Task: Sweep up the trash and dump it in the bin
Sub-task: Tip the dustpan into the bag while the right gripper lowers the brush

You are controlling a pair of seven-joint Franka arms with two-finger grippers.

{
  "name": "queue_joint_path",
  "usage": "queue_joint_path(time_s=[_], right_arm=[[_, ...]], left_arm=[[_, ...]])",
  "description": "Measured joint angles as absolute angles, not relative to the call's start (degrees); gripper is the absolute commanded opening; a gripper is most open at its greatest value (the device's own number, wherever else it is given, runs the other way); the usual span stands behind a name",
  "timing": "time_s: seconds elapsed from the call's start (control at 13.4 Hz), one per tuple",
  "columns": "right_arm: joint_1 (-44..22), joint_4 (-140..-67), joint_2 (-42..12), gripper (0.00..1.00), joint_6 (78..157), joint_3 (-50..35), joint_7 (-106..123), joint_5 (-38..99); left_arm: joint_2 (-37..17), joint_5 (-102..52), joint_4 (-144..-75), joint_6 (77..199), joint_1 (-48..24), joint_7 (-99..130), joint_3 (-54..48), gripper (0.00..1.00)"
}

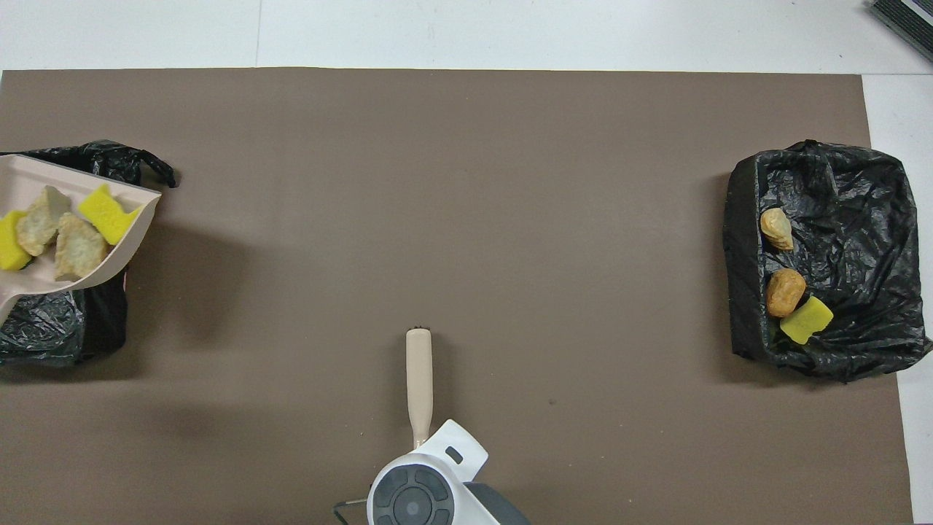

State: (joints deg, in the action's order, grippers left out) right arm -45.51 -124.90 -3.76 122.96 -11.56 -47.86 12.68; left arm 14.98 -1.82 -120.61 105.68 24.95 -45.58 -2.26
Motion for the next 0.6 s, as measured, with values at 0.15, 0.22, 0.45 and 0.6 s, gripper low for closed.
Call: queue_joint_path(time_s=[0.15,0.22,0.45,0.6], right_arm=[[-45.98,-125.26,-4.71,0.0,123.21,-11.55,-48.09,11.01],[-46.08,-125.37,-5.02,0.0,123.21,-11.54,-48.09,10.75],[-46.1,-125.61,-5.47,0.0,123.21,-11.41,-48.09,10.29],[-46.06,-125.66,-5.54,0.11,123.21,-11.33,-48.13,10.17]], left_arm=[[12.85,3.09,-119.47,108.8,29.16,-54.41,-2.14,0.0],[10.91,6.47,-117.77,110.13,31.13,-59.08,-2.11,0.0],[2.99,17.28,-109.78,114.19,35.11,-70.16,-1.97,0.0],[-1.01,24.94,-106.01,117.16,35.23,-71.36,-2.33,0.0]])
